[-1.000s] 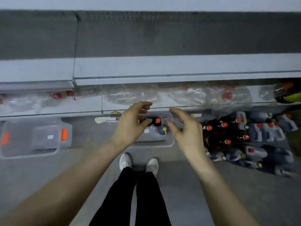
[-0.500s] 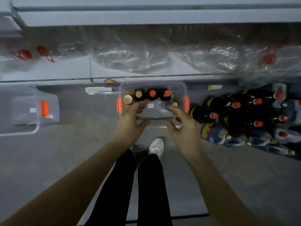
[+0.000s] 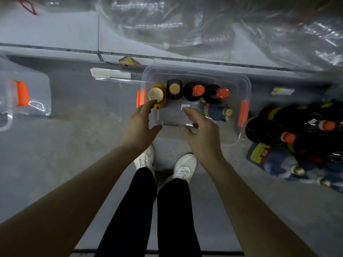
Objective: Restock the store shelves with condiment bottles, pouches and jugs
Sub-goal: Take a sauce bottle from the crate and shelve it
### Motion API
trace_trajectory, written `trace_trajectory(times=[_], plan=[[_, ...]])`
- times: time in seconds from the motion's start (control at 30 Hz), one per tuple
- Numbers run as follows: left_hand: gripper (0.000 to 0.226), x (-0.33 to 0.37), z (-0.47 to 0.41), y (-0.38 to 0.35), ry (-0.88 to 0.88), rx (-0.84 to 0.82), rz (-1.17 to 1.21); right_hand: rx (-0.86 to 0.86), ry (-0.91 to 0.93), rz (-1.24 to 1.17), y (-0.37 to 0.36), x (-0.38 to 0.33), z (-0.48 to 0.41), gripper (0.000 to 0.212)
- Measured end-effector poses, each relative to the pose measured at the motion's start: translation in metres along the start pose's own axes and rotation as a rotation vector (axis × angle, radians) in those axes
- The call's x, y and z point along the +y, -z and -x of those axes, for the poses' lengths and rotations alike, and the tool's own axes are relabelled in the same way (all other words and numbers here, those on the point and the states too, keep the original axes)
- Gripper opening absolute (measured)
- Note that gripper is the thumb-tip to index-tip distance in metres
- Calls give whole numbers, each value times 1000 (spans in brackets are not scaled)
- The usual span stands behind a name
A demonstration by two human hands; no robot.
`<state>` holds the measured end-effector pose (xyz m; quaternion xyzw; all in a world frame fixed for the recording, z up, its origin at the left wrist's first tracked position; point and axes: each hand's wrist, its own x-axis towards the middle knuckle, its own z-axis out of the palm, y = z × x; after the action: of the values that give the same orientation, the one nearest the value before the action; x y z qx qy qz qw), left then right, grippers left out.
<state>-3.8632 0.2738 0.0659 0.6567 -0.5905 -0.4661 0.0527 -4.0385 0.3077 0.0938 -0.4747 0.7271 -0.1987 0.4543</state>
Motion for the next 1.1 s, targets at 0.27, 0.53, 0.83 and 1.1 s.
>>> trace_trajectory(times=[0.27,0.53,0.83,1.1], plan=[[80,-40,-72,-9,-61,-13,-50,-48,-52,10,-73,17,-63,51],[64,-57,-114,-14,-192,-68,-183,-24,-115,-11,-117,43,-89,66],[47,-67,-104,-24,-263,-109,-169,129,-196,-164,-148,55,-90,78],[66,-88,-91,-44,-215,-171,-157,203,-154,-177,-140,79,-77,58]])
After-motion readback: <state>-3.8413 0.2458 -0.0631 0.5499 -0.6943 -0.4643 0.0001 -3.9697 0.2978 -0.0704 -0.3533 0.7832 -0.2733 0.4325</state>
